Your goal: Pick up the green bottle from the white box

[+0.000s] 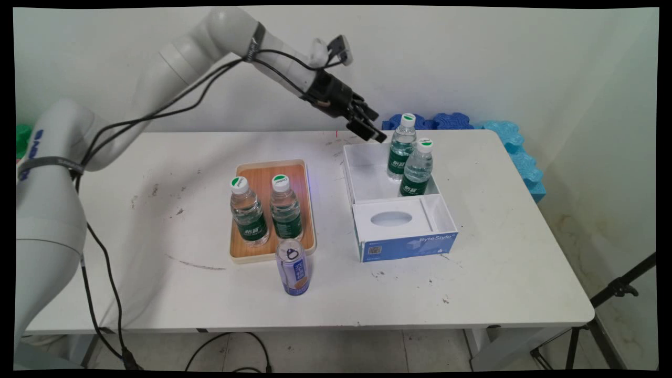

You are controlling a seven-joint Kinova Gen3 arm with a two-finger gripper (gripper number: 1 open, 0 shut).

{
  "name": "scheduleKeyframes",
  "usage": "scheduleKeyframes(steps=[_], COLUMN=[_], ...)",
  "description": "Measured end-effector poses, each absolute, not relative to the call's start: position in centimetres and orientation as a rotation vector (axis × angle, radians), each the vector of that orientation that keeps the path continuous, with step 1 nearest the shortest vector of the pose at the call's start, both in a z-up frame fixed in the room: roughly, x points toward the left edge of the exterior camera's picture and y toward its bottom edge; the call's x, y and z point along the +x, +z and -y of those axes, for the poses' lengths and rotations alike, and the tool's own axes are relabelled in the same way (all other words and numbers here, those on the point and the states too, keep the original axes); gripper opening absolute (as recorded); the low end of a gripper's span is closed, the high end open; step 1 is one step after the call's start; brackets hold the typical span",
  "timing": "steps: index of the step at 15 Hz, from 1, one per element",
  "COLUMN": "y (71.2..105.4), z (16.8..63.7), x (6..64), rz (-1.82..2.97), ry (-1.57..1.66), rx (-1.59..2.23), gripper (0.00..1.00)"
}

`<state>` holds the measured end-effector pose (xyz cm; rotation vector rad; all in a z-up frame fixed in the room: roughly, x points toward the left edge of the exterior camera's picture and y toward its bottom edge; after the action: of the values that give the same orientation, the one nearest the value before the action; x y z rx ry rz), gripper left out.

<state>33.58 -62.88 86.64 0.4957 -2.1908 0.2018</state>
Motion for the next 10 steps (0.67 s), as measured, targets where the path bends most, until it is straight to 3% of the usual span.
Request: scheduleKeyframes(steps=[10], y=[83.4], z=[65.1], x=[30.3], rz=[2.174], ry=[0.170], rx=[0.476], gripper=[1.00])
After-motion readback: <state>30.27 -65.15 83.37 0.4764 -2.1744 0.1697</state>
